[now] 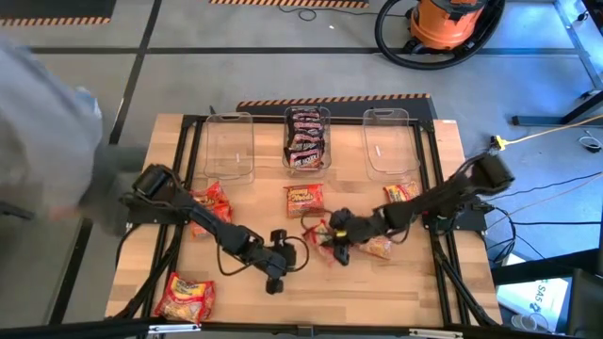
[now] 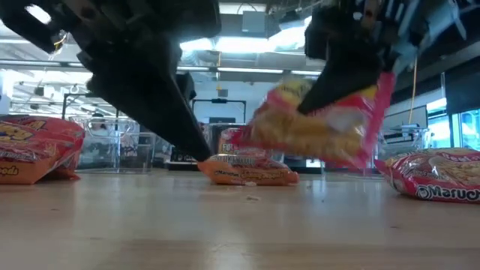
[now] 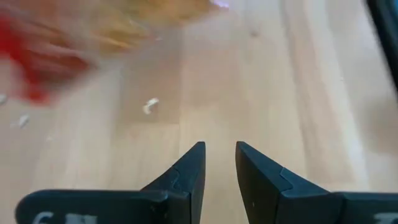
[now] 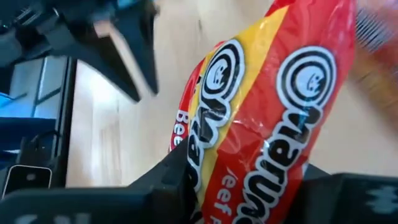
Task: Sort Maruchan noodles
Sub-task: Put the red noodle pack into the right transparent bin
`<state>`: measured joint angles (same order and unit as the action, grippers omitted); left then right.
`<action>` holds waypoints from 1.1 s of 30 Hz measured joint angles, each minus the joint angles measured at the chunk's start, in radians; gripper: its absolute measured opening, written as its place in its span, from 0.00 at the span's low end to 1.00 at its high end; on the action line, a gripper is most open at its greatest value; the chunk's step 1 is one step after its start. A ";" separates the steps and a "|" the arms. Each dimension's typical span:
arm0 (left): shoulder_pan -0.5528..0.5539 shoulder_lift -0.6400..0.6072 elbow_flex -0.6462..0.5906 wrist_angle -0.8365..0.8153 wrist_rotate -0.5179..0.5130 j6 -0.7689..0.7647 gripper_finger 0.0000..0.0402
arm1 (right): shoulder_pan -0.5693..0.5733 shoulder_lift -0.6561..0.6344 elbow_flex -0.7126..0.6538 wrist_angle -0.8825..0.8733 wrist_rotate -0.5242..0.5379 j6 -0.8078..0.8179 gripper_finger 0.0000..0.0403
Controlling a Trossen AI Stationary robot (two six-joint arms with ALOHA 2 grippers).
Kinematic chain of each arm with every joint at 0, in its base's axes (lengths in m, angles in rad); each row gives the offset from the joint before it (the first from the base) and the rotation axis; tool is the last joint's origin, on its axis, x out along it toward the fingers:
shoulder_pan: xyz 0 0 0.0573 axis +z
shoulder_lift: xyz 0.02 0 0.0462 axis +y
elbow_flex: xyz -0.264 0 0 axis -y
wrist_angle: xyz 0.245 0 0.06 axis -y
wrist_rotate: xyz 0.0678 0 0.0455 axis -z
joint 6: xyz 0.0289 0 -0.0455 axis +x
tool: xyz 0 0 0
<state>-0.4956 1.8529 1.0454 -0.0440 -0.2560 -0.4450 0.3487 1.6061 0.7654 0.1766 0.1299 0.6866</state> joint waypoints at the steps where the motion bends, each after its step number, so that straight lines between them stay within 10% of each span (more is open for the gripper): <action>1: 0.006 -0.006 0.000 -0.005 0.031 0.023 0.21 | -0.015 -0.037 0.000 -0.039 0.000 -0.029 0.26; 18: 0.211 -0.008 0.001 0.021 0.266 0.280 0.21 | -0.507 -0.646 0.009 -0.576 0.280 -0.754 0.26; 33: 0.250 -0.027 0.002 0.006 0.337 0.302 0.21 | -1.065 -0.478 0.251 -0.906 0.110 -1.306 0.26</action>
<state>-0.2457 1.8259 1.0473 -0.0379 0.0814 -0.1432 -0.7159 1.1284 1.0161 -0.7295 0.2399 -0.6194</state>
